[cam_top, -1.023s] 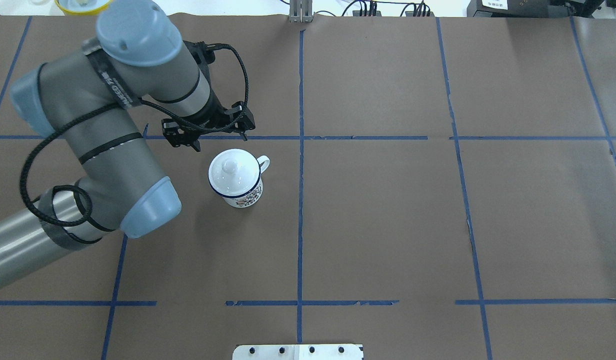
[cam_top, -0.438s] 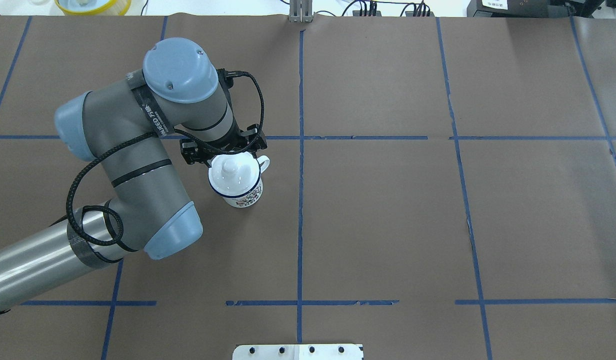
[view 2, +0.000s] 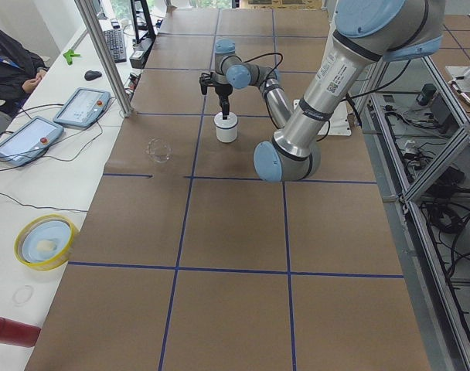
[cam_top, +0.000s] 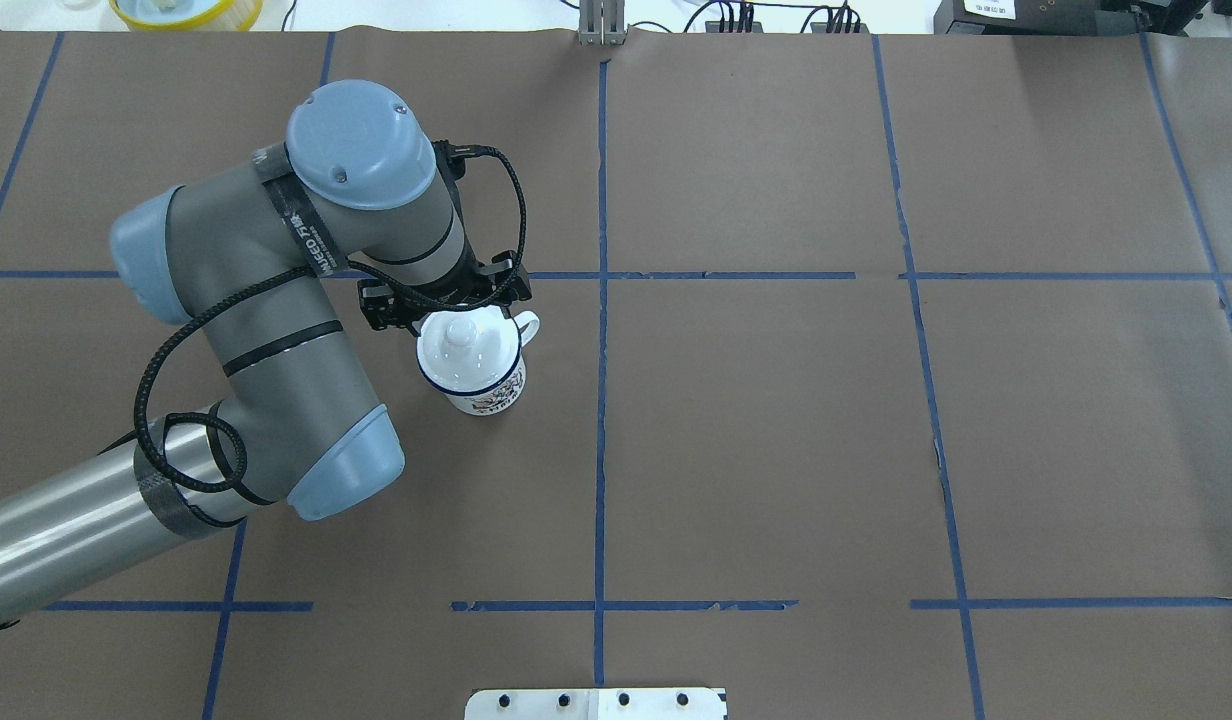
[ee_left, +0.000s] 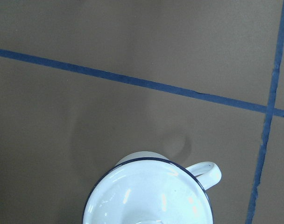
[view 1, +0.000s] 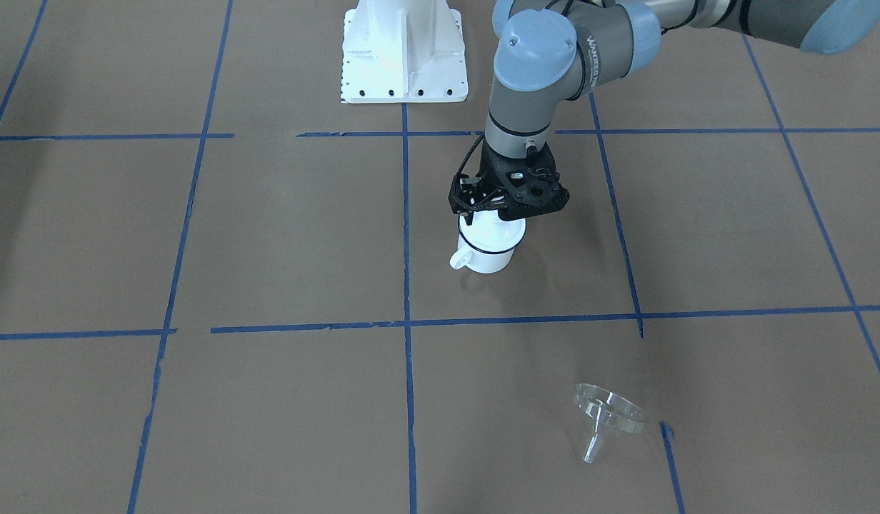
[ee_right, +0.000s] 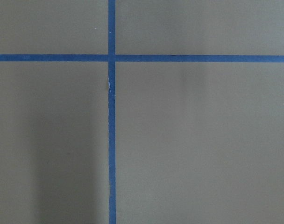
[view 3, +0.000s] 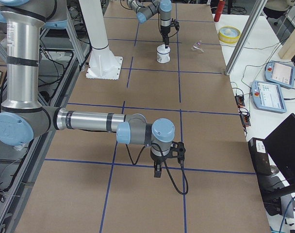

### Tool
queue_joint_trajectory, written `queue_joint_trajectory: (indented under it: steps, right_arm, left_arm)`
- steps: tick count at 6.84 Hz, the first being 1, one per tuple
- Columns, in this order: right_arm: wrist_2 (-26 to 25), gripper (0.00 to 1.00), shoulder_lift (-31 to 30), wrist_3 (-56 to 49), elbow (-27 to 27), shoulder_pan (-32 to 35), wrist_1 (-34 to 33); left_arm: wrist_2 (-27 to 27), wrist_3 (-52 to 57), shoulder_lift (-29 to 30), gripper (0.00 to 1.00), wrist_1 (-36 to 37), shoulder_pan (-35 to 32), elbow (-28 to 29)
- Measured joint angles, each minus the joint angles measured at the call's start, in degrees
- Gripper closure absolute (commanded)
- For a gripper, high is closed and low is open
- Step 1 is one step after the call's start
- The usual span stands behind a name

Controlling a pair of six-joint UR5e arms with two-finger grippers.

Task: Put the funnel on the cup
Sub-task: 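Close the left gripper on the white lid and lift it off, then carry the lid beside the mug, lower it, open the left gripper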

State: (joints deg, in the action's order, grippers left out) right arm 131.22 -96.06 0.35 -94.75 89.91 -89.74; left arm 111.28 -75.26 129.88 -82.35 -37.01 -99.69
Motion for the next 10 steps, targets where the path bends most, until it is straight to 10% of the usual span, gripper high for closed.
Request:
queue_joint_trajectory:
  steps: [1, 2, 10]
  right_arm:
    - [0.0, 0.0, 0.0, 0.0, 0.0, 0.0, 0.0]
    - [0.0, 0.0, 0.0, 0.0, 0.0, 0.0, 0.0]
    - [0.0, 0.0, 0.0, 0.0, 0.0, 0.0, 0.0]
  left_arm:
    - [-0.06, 0.07, -0.23, 0.29, -0.02, 0.01, 0.01]
    - [-0.09, 0.1, -0.35, 0.91, -0.04, 0.01, 0.01]
    - [0.27, 2.6, -0.36, 1.0, 4.05, -0.51, -4.65]
